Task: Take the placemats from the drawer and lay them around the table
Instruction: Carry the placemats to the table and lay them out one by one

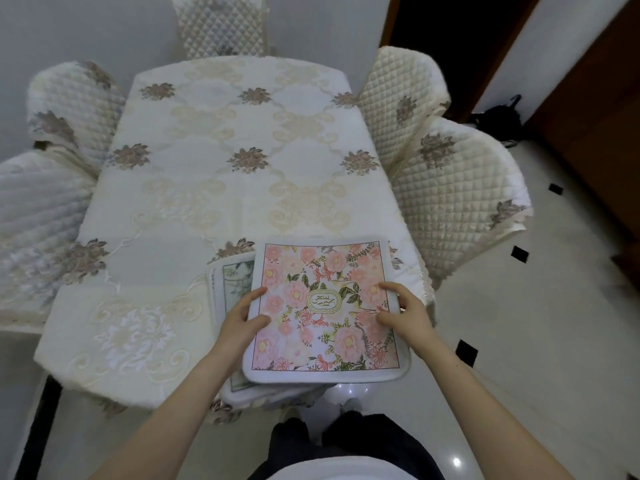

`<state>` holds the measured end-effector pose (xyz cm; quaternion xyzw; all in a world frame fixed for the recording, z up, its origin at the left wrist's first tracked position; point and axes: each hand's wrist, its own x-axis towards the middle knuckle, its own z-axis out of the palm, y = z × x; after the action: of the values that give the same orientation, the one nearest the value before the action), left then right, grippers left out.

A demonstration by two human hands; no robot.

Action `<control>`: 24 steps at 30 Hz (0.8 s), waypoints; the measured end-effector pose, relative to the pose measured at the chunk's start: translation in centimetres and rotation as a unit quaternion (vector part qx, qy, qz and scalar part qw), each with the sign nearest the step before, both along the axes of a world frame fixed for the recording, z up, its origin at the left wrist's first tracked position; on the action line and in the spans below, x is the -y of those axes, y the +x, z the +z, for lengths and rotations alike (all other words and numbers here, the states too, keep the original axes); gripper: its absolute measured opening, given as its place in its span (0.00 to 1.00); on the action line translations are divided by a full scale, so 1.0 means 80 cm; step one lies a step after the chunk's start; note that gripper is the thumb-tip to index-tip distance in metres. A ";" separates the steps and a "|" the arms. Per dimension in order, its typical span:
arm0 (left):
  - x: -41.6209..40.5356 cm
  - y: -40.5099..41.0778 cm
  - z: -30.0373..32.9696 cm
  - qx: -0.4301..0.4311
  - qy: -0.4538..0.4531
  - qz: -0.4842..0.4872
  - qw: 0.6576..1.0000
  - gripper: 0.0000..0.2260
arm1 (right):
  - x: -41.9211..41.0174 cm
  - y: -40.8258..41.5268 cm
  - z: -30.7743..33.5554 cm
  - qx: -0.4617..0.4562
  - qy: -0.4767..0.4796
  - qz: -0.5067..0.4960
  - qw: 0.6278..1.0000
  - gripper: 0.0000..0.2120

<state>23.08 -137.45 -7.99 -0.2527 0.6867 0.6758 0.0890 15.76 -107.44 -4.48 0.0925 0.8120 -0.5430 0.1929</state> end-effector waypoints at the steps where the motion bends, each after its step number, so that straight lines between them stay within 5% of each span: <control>1: -0.007 -0.008 0.005 -0.007 0.007 -0.002 1.000 0.23 | -0.009 0.002 0.007 -0.011 -0.004 -0.018 1.000 0.25; 12: -0.154 -0.100 0.088 -0.107 -0.037 -0.106 0.988 0.22 | -0.163 -0.001 0.062 -0.072 -0.074 -0.161 0.982 0.28; 24: -0.464 -0.172 0.137 -0.141 0.000 -0.133 0.981 0.21 | -0.462 -0.020 0.104 -0.123 -0.076 -0.230 0.962 0.28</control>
<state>9.30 -100.31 2.97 -0.0615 0.7198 0.6868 0.0808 14.14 -70.46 3.82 0.1943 0.7430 -0.6397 -0.0319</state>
